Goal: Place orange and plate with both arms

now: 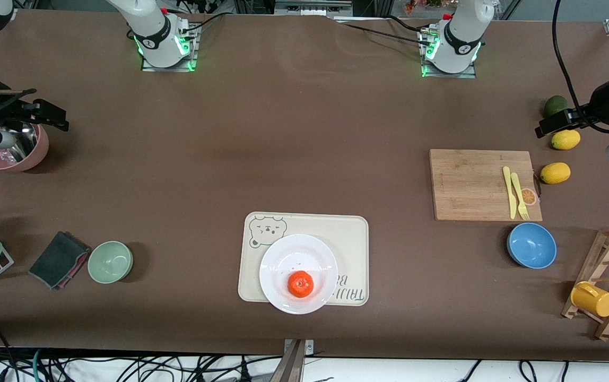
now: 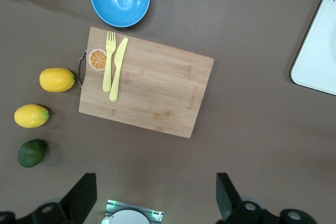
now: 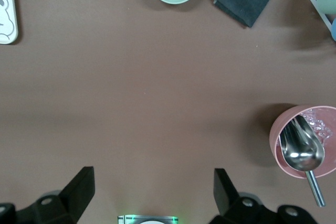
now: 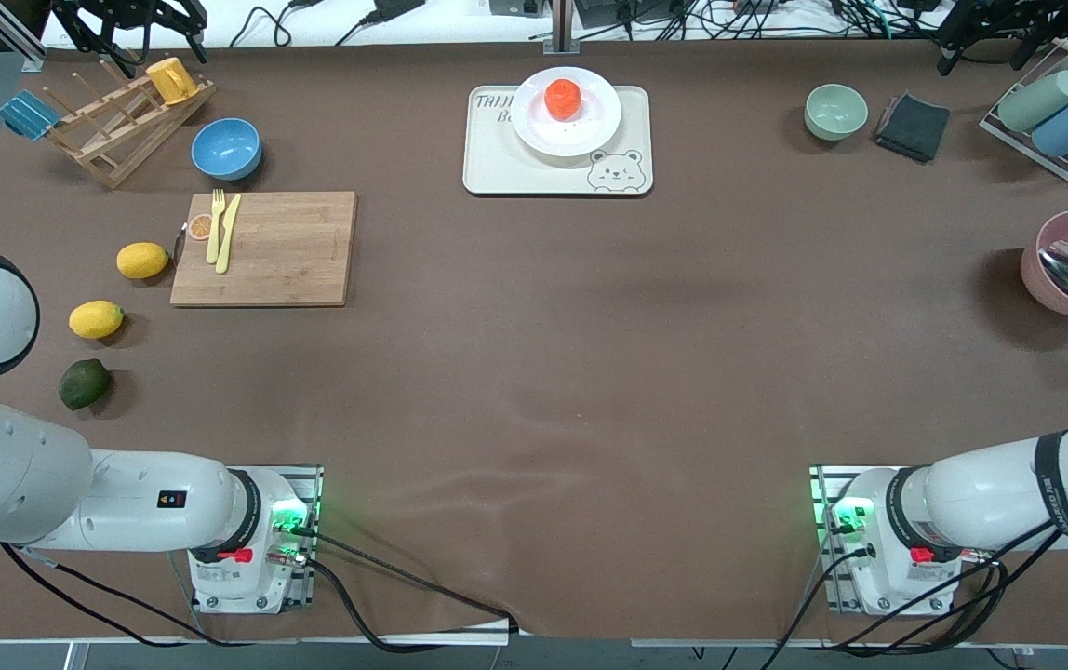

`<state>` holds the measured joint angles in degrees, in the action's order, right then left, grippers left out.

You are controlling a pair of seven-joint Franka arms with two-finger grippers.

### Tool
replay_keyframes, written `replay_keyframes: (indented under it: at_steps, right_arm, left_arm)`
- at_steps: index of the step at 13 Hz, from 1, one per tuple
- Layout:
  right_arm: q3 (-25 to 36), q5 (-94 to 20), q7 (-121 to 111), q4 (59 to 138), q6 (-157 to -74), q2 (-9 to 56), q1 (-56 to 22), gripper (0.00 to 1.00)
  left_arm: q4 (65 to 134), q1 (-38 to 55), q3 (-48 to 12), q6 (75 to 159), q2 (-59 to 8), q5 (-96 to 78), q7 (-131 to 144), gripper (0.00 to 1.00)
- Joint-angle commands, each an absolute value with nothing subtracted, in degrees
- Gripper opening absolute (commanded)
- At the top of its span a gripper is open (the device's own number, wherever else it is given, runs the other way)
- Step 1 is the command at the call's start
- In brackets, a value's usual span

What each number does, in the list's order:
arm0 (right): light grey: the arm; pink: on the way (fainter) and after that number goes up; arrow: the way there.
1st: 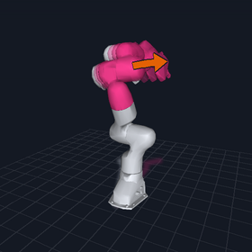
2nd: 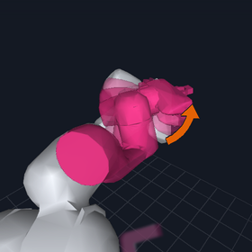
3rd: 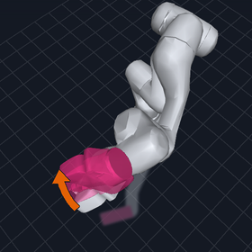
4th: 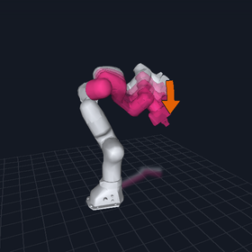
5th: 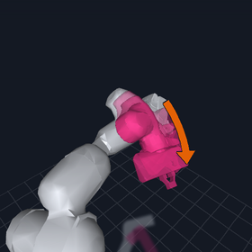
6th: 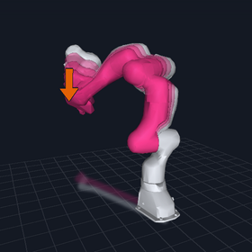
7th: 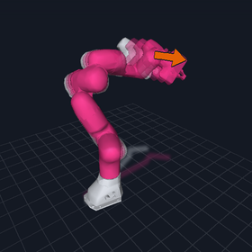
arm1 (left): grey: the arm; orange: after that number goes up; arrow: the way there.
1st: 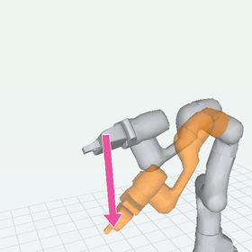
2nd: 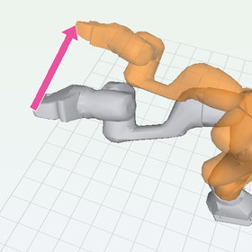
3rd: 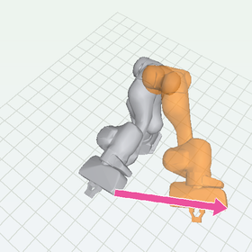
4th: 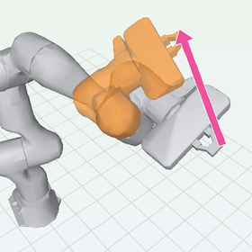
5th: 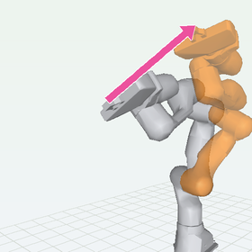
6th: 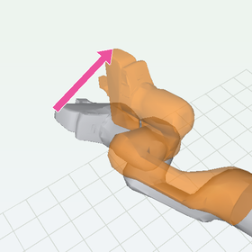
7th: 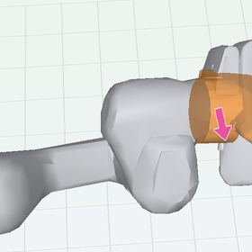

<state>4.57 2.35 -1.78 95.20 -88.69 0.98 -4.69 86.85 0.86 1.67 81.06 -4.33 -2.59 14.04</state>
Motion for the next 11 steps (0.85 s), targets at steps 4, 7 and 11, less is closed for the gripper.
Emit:
replay_keyframes:
  at_steps: [4, 7, 11]
  right_arm:
    - [3.16, 2.73, 3.25, 97.65, -90.35, -0.97, -4.57, 1.0]
    - [3.25, 2.11, 3.25, 97.12, -90.44, -0.7, -4.57, 1.0]
    - [3.16, 2.02, 3.25, 97.12, -90.26, -0.79, -4.57, 1.0]
  left_arm:
    - [86.84, 0.88, 2.11, 81.12, -3.87, -4.22, 13.62, 1.0]
    - [86.75, 0.88, 2.11, 81.21, -3.96, -4.22, 13.62, 1.0]
    - [86.75, 0.88, 2.11, 81.56, -3.96, -4.22, 13.45, 1.0]
